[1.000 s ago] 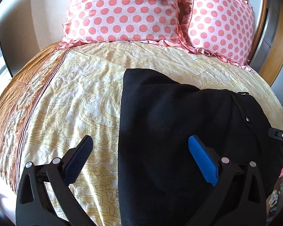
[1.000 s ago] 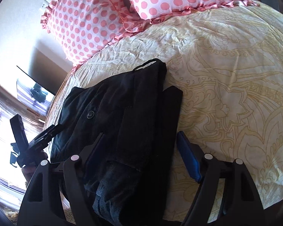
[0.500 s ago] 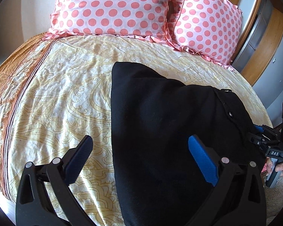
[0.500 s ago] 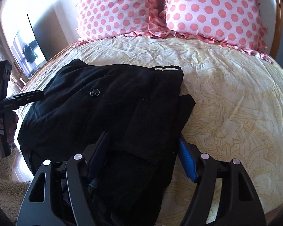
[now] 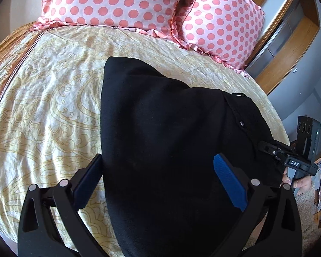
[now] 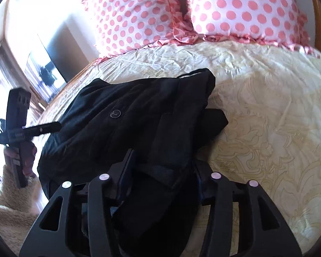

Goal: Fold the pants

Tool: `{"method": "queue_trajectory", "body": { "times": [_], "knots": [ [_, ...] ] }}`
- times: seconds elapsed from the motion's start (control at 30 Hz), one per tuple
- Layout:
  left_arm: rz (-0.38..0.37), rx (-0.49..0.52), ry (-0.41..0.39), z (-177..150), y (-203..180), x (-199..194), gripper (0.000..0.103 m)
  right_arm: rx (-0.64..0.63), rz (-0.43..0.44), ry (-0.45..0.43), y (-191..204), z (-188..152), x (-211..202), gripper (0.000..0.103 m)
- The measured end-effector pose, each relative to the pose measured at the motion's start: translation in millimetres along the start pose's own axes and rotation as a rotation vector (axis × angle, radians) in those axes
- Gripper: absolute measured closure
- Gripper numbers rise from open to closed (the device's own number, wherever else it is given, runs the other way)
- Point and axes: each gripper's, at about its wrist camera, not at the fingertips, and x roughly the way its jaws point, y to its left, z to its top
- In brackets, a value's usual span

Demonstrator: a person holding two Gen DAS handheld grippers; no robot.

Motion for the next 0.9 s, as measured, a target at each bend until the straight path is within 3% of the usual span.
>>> {"method": "queue_trajectory", "body": {
  "times": [0.1, 0.2, 0.27, 0.47, 0.53, 0.67, 0.8, 0.9],
  "knots": [
    [-0.008, 0.008, 0.017, 0.5, -0.9, 3.5, 0.003, 0.012, 0.026, -0.017, -2.7, -1.4, 0.1, 0.043],
    [-0.009, -0.013, 0.026, 2.4, 0.4, 7.0, 0.013, 0.001, 0.033, -0.036, -1.0, -3.2, -0.6, 0.055],
    [0.004, -0.038, 0.022, 4.9, 3.9, 7.4, 0.027, 0.002, 0.046, -0.049, -0.8, -3.2, -2.0, 0.065],
    [0.031, -0.081, 0.029, 8.7, 15.7, 2.6, 0.066, 0.04, 0.08, -0.07, -6.5, -4.1, -4.9, 0.074],
    [-0.001, -0.126, 0.048, 10.0, 23.3, 1.7, 0.066, 0.047, 0.085, -0.068, -7.5, -4.0, -4.3, 0.074],
    [-0.067, -0.202, 0.073, 13.1, 36.6, 1.1, 0.055, 0.075, 0.104, -0.056, -11.9, -3.7, -2.9, 0.07],
    [-0.081, -0.193, 0.069, 13.7, 30.8, 2.6, 0.044, 0.109, 0.107, -0.056, -17.9, -4.6, 0.6, 0.06],
    [-0.054, -0.188, 0.062, 14.9, 25.1, 5.1, 0.046, 0.119, 0.123, -0.06, -19.4, -4.3, 2.9, 0.056]
  ]
}}
